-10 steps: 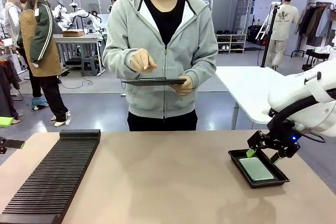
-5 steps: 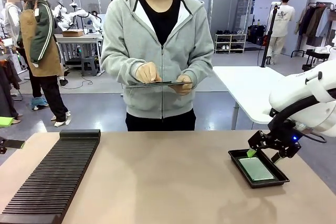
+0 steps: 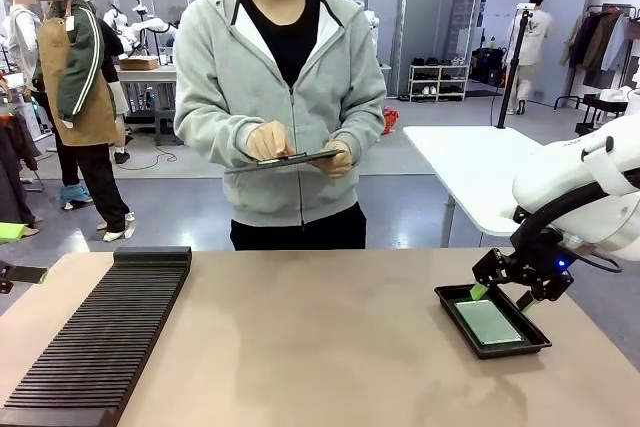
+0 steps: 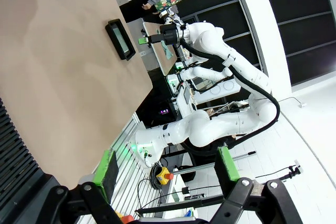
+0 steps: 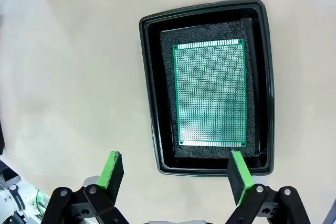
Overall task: Inspect the PCB.
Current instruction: Place the Blank PCB in the ESD tray.
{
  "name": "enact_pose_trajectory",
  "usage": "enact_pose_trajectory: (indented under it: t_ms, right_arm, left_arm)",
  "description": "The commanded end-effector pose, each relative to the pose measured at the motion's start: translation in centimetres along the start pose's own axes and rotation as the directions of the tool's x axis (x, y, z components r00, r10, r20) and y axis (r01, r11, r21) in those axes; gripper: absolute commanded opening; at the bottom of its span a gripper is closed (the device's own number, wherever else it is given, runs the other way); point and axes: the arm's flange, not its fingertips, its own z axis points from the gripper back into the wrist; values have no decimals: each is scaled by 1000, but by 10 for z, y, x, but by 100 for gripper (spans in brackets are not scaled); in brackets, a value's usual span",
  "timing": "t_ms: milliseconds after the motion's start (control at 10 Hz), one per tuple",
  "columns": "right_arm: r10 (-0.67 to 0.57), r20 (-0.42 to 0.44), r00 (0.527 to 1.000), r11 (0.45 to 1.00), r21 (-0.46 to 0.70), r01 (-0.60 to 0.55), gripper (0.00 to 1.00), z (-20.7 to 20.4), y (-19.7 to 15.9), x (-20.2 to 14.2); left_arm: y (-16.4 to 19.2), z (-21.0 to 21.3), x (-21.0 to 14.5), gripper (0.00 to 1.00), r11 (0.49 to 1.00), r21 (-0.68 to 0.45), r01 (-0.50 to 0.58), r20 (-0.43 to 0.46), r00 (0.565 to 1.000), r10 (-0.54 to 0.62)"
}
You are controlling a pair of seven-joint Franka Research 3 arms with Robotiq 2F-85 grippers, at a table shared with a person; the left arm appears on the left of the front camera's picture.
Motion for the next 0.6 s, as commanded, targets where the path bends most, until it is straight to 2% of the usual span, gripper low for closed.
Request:
enact_pose_trajectory:
  t_ms: [0, 500]
  right_arm:
    - [2, 1, 1000, 1000, -1, -2, 100, -1, 1, 0]
    - [2, 1, 1000, 1000, -1, -2, 100, -1, 1, 0]
  left_arm:
    - [-2, 0, -2, 95, 1000, 0, 8, -1, 1000, -8]
    - [-2, 0, -2, 95, 1000, 0, 8, -1, 1000, -8]
